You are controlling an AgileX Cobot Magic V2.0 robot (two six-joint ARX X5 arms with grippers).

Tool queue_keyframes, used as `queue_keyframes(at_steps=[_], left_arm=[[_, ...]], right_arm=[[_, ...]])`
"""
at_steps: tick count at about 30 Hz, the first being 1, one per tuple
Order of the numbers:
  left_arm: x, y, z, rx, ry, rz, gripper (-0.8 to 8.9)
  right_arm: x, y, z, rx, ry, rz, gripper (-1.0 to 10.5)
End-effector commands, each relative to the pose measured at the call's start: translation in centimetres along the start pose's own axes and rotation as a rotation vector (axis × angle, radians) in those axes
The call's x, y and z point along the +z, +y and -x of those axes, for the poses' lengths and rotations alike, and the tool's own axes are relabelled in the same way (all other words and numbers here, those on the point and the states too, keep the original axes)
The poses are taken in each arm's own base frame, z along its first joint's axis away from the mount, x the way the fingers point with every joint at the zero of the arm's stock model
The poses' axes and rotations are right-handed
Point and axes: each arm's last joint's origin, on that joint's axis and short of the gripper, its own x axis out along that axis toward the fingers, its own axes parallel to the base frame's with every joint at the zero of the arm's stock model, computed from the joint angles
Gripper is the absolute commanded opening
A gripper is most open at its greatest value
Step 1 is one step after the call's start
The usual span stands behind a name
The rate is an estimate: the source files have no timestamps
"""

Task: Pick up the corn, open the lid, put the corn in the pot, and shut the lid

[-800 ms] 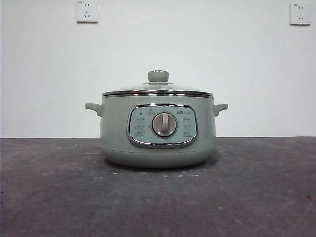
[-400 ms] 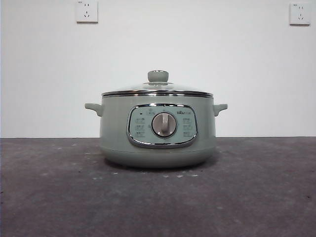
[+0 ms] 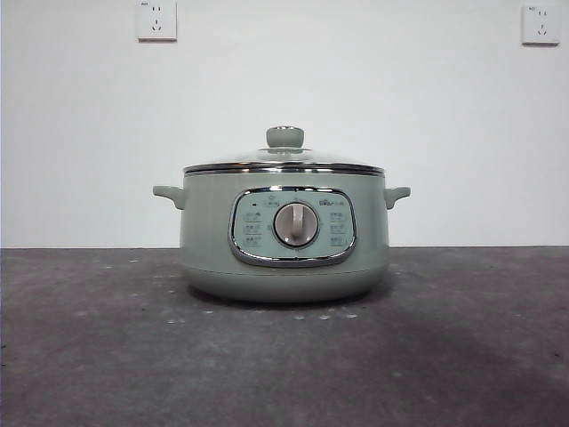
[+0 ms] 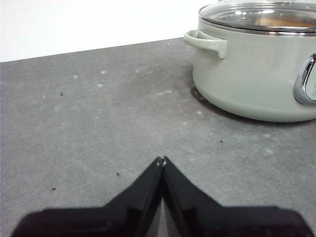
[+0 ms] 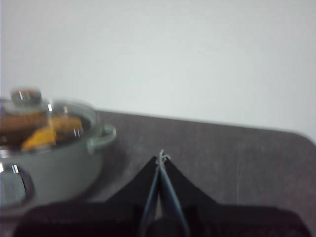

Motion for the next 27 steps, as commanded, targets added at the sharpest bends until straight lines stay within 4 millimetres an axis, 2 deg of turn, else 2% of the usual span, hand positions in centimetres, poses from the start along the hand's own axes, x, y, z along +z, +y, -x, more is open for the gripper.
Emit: queue_keyframes(at_steps=[1,5,12,27], left_arm=[[-0.3,0.0,-0.1,0.002,0.006,0.006,-0.04],[-0.3,0.0,-0.1,0.002,0.006,0.006,-0.04],[-0.3,0.0,-0.1,0.002,0.007,0.006,-0.04],[-0.3,0.0,-0.1,0.002,0.006,0.006,-0.04]], right_arm=[[-2.9,0.2,-0.7,0.002,0.037,0.000,0.0],[-5.9,0.5,-1.1,0.008,0.094,-0.019,0.0],[-8.6,0.7,-1.5,0.022,0.182,-0.052,0.0],[-8.5,0.7,-1.5,0.015,0.175,-0.053,0.0]])
